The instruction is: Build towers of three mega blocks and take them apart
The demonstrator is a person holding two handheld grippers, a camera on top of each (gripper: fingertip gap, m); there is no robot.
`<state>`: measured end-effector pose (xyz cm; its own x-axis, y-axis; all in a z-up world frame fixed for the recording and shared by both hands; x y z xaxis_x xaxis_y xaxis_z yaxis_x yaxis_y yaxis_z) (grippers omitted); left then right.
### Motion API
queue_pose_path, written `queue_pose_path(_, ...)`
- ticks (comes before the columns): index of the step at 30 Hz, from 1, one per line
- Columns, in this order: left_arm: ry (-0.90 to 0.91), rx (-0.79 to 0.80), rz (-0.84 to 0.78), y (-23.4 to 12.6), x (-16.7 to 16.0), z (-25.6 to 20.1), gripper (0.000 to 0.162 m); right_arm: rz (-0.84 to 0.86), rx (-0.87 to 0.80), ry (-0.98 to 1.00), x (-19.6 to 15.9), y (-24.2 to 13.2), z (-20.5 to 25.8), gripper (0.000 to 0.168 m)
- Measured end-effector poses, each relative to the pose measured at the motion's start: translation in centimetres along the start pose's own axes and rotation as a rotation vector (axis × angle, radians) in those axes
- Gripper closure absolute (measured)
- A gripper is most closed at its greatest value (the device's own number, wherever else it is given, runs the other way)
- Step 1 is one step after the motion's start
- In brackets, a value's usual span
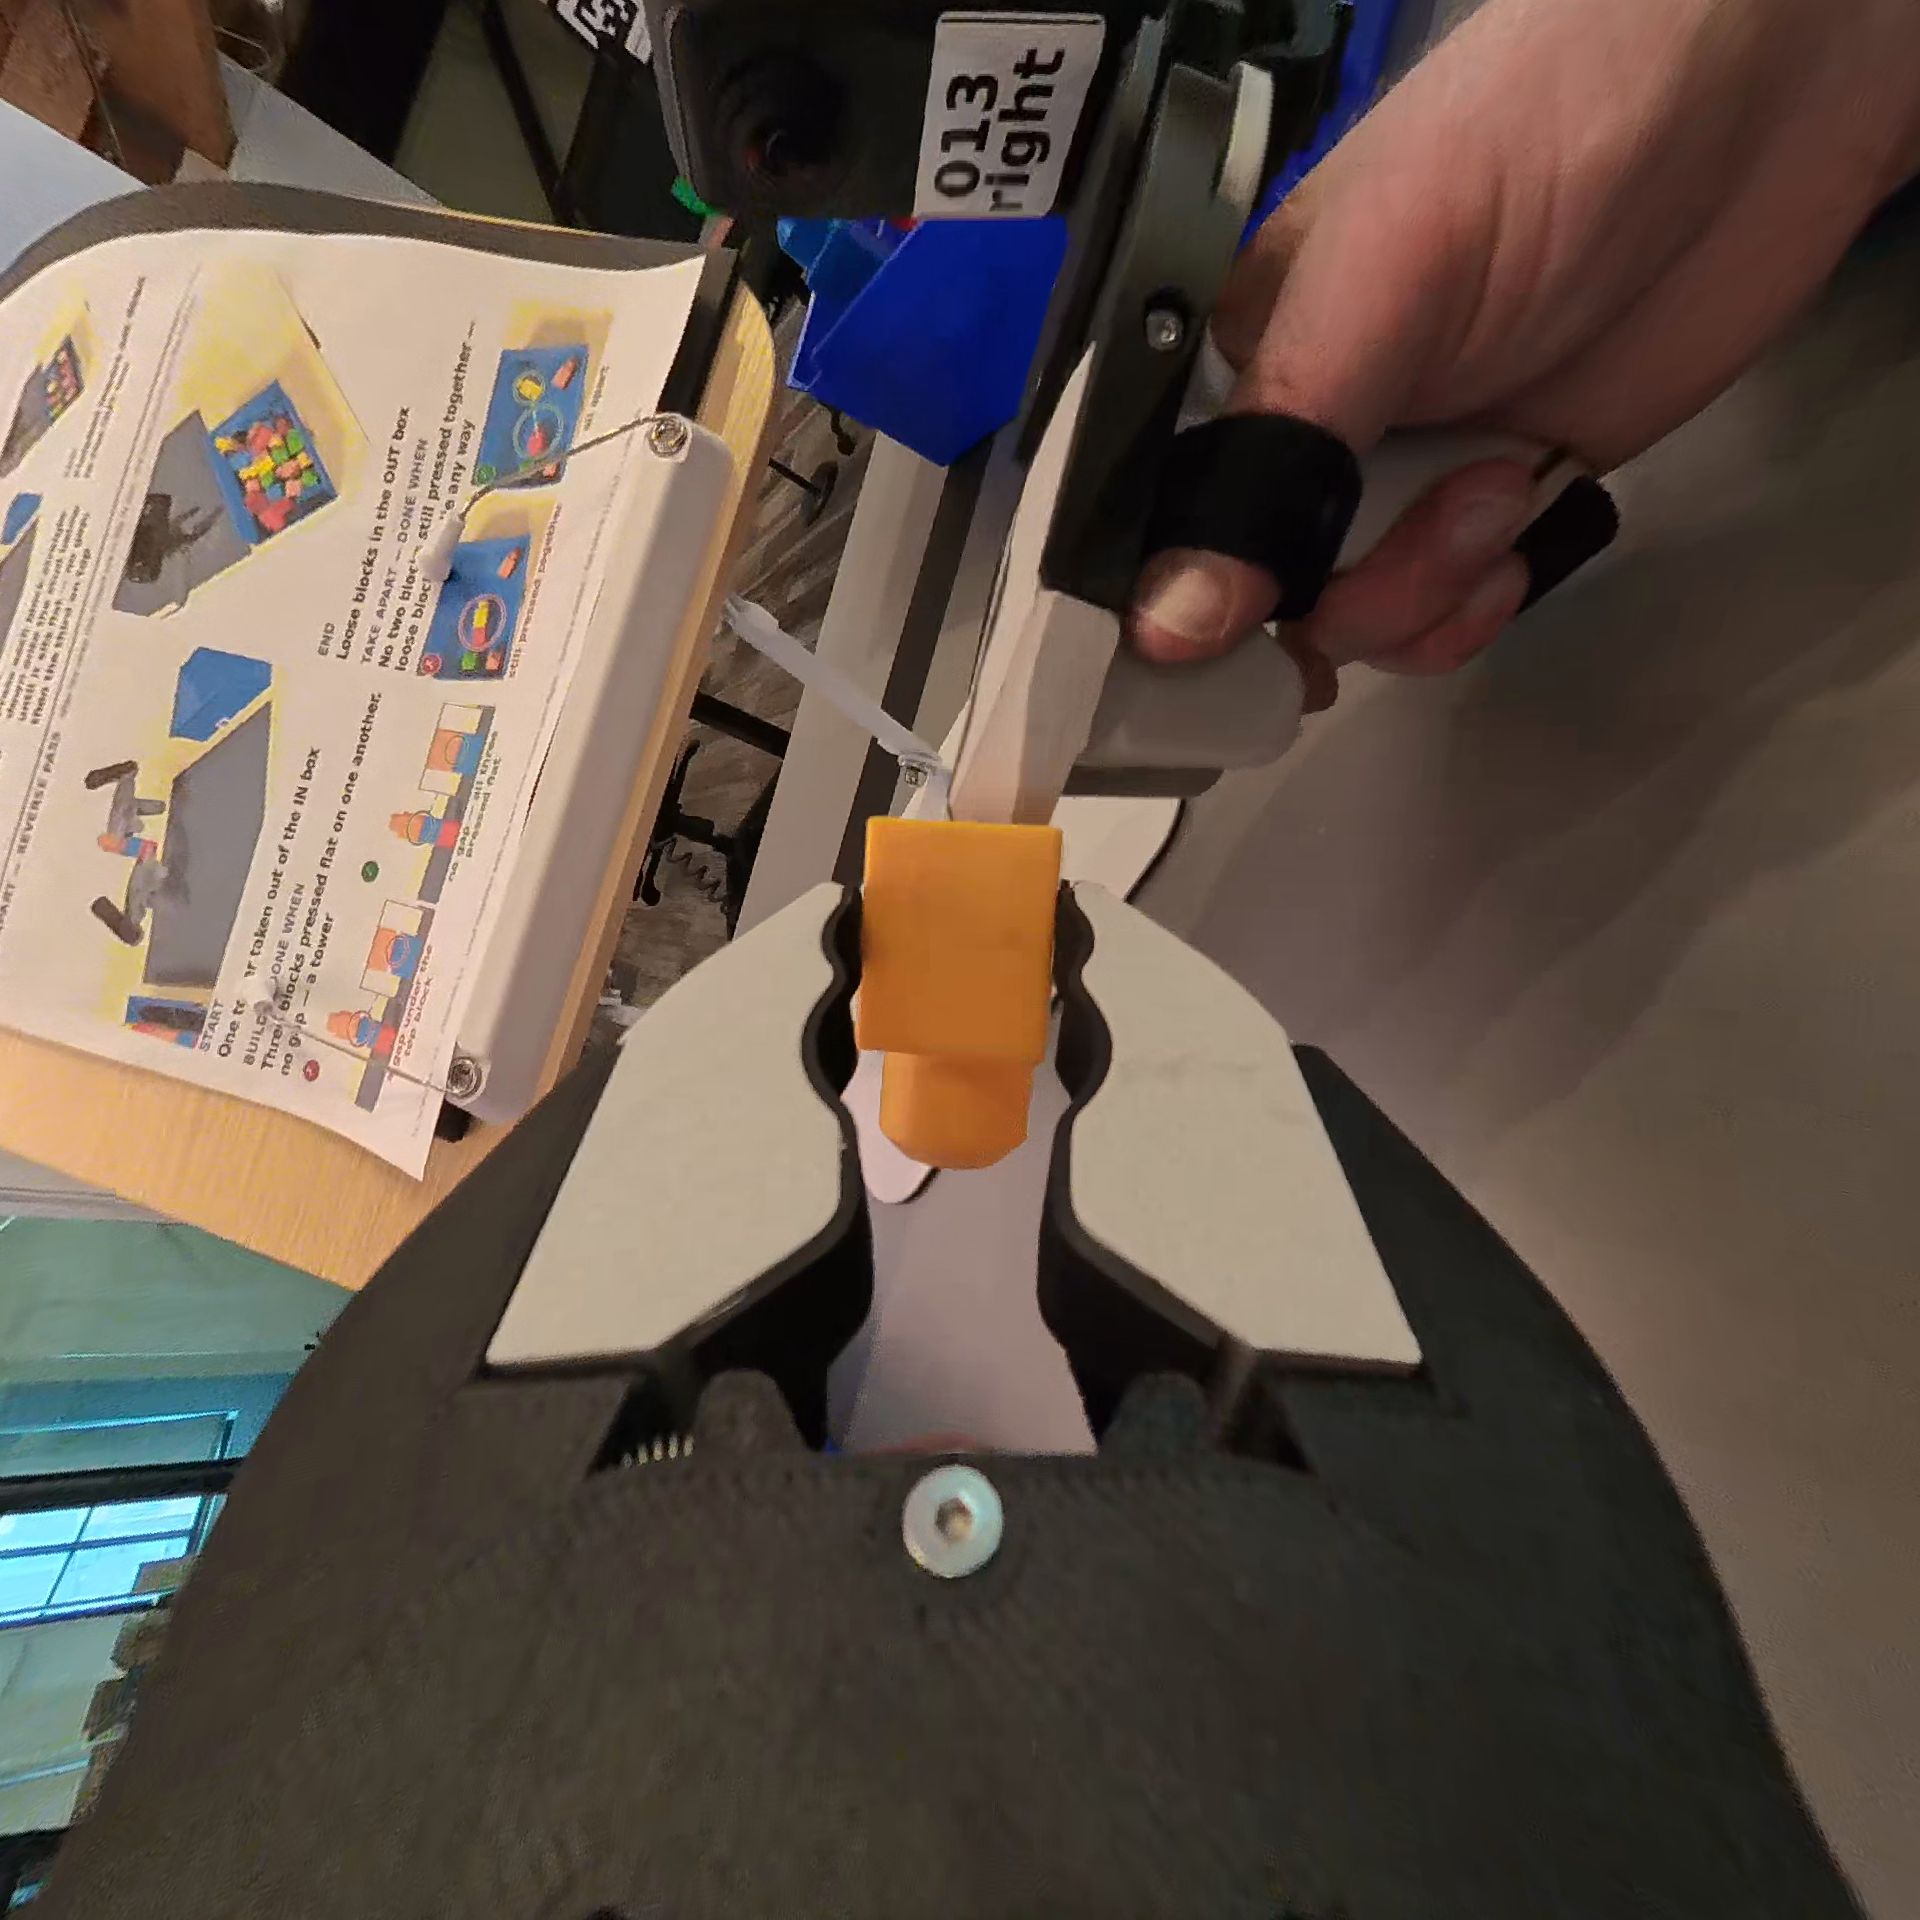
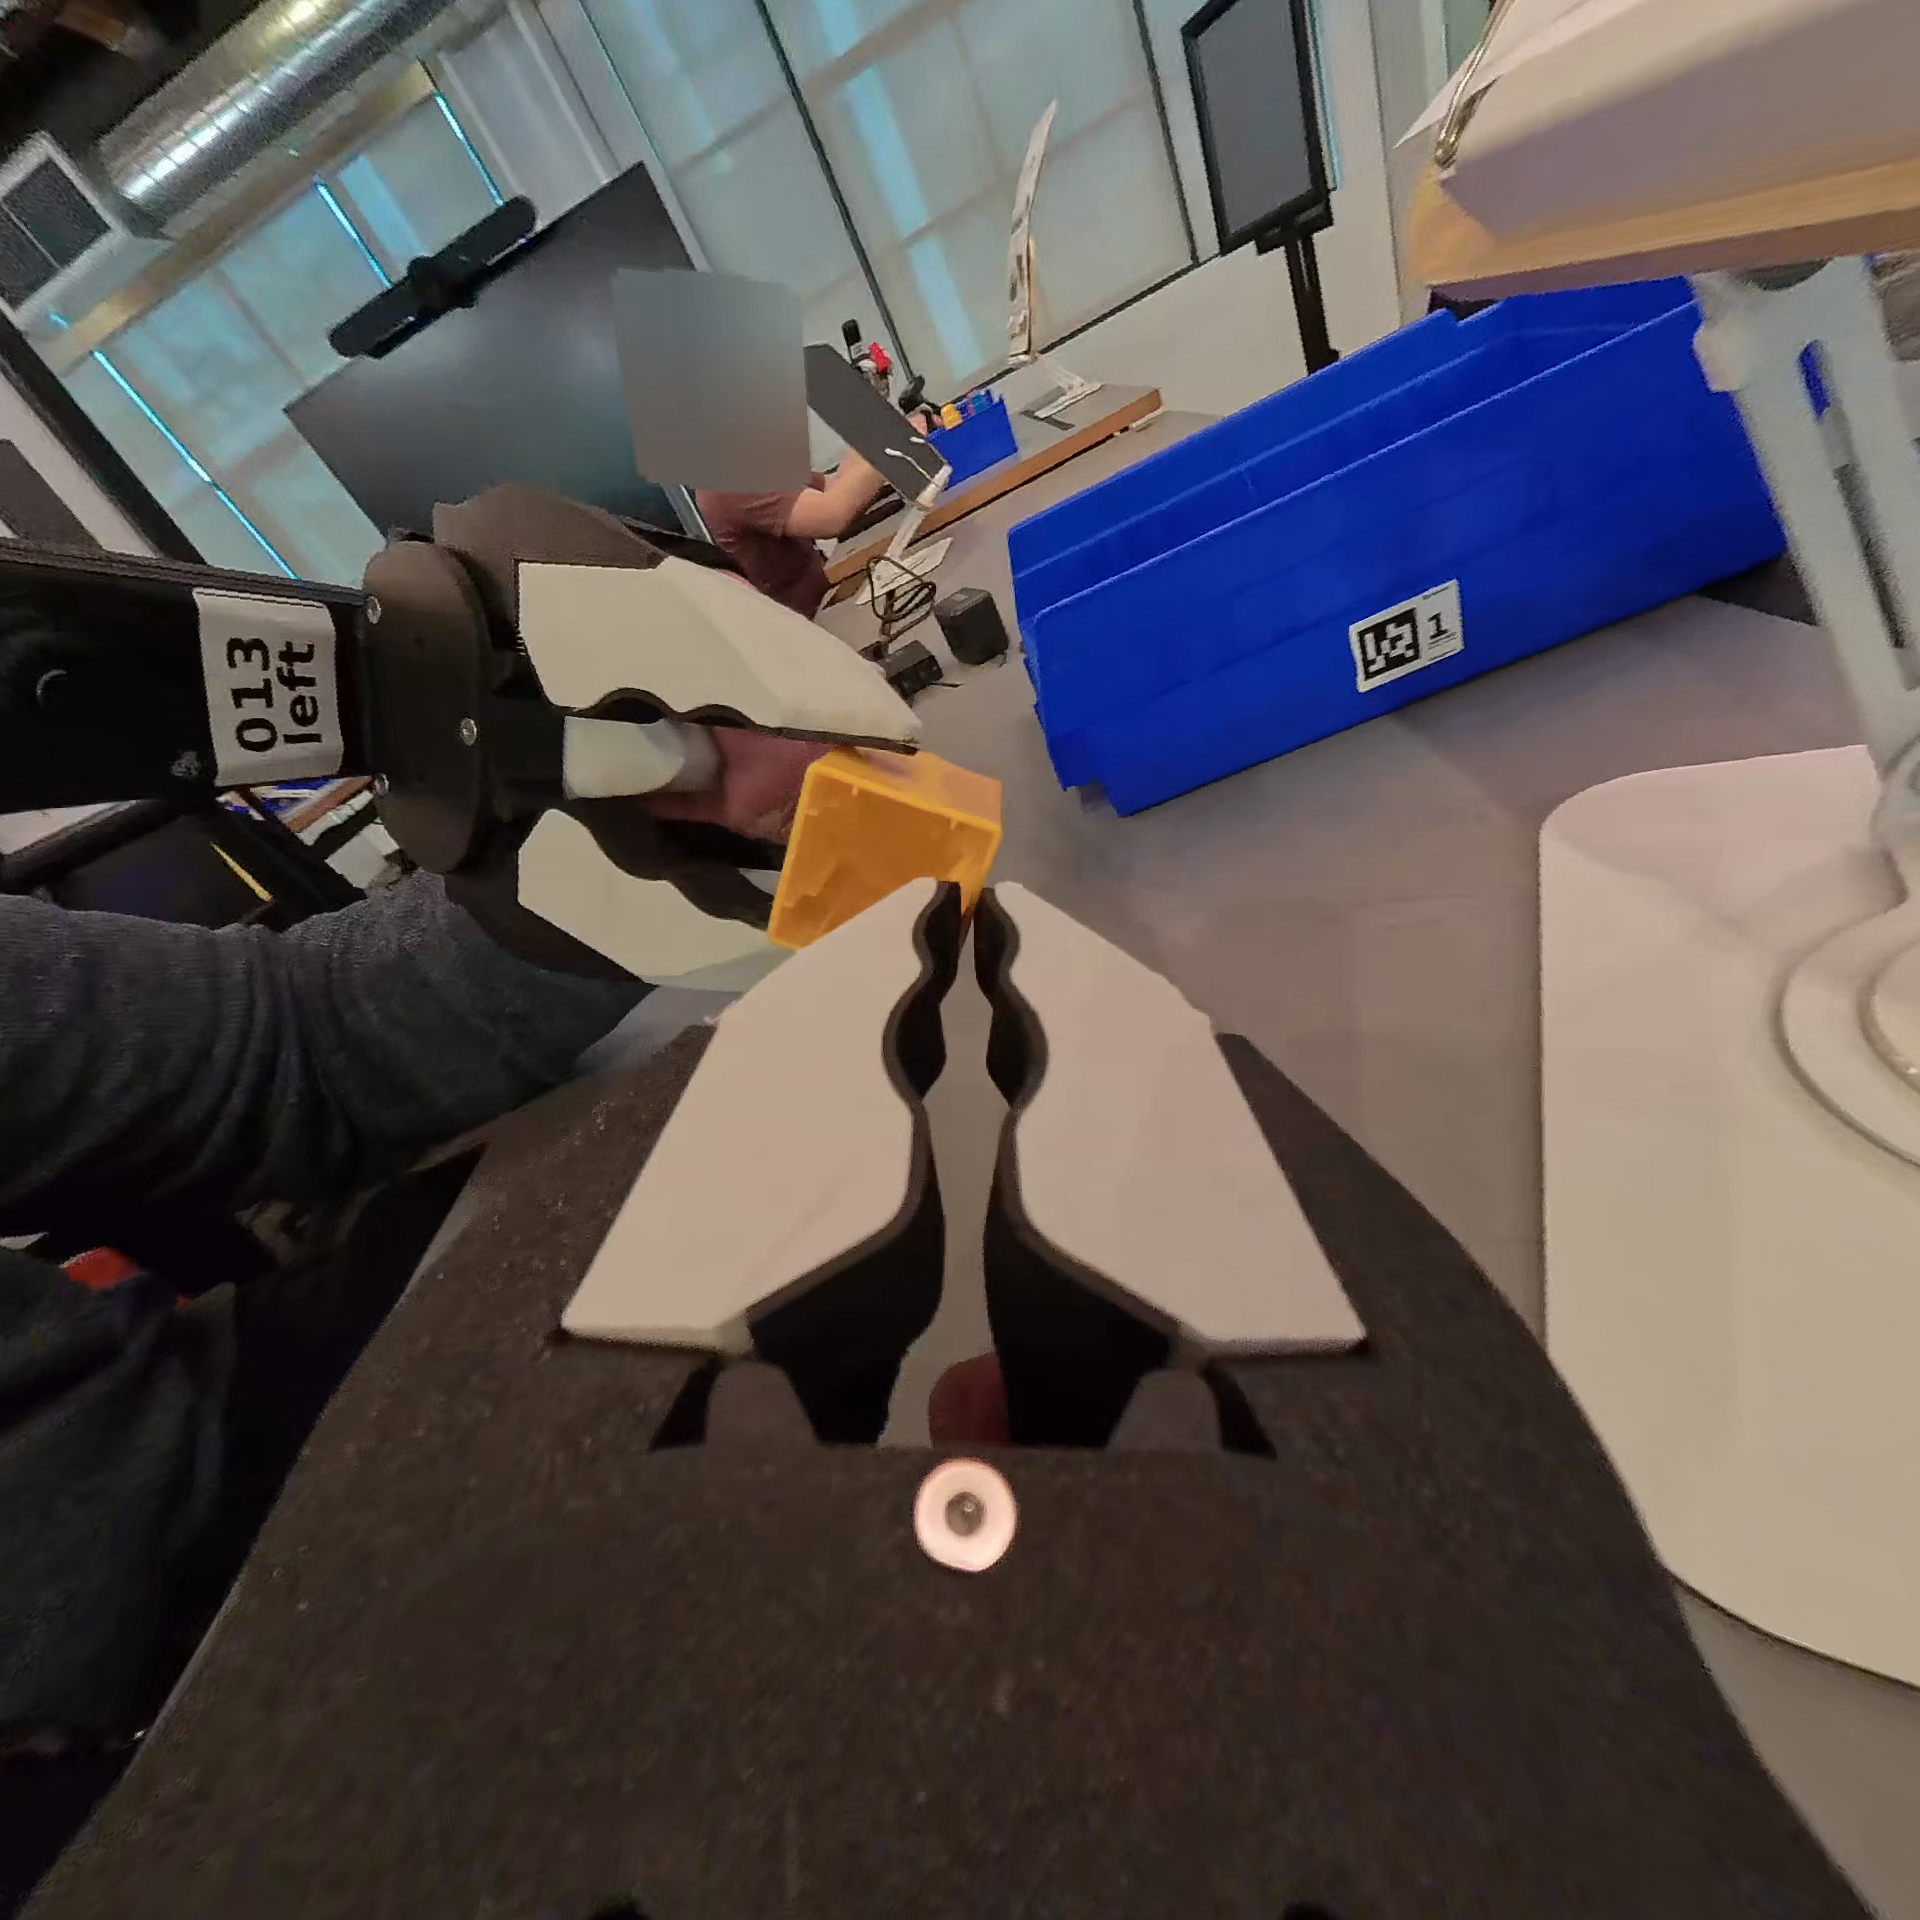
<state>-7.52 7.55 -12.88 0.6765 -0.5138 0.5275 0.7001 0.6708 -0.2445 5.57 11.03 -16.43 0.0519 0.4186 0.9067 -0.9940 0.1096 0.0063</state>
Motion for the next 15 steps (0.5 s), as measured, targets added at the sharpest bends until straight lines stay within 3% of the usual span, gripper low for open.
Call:
queue_pose_path(3,-0.051,-0.001,-0.013,0.3,0.0,0.0,0.125,-0.032,-0.049,-0.047,0.4,-0.5,0.0,0.167)
queue_pose_path(5,-0.14,0.017,-0.011,0.4,-0.2,0.5,0.114,-0.058,-0.093,-0.11,0.9,-1.0,0.2,0.167)
queue_pose_path(8,-0.456,-0.013,-0.068,0.0,-1.3,1.9,0.105,-0.084,-0.14,-0.251,1.4,-1.7,0.6,0.167)
queue_pose_path(11,-0.86,-0.193,-0.16,-0.1,-2.9,2.7,0.101,-0.077,-0.152,-0.439,1.6,-2.1,1.3,0.167)
queue_pose_path(15,-1.225,-0.544,-0.287,0.6,-3.9,2.2,0.101,-0.074,-0.14,-0.575,1.7,-2.1,2.1,0.167)
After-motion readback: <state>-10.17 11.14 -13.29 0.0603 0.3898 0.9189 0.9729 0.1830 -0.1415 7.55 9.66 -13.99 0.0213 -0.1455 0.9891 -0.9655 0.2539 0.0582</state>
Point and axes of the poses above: each gripper's, where its closed fingertips meet, y out along the fingers, x out of its top, z = x × y across the jaws, the point moved 8 cm from there along -y, back along the fingers, and after that the axes turned 7 degrees about x, right-handed, at the moved point
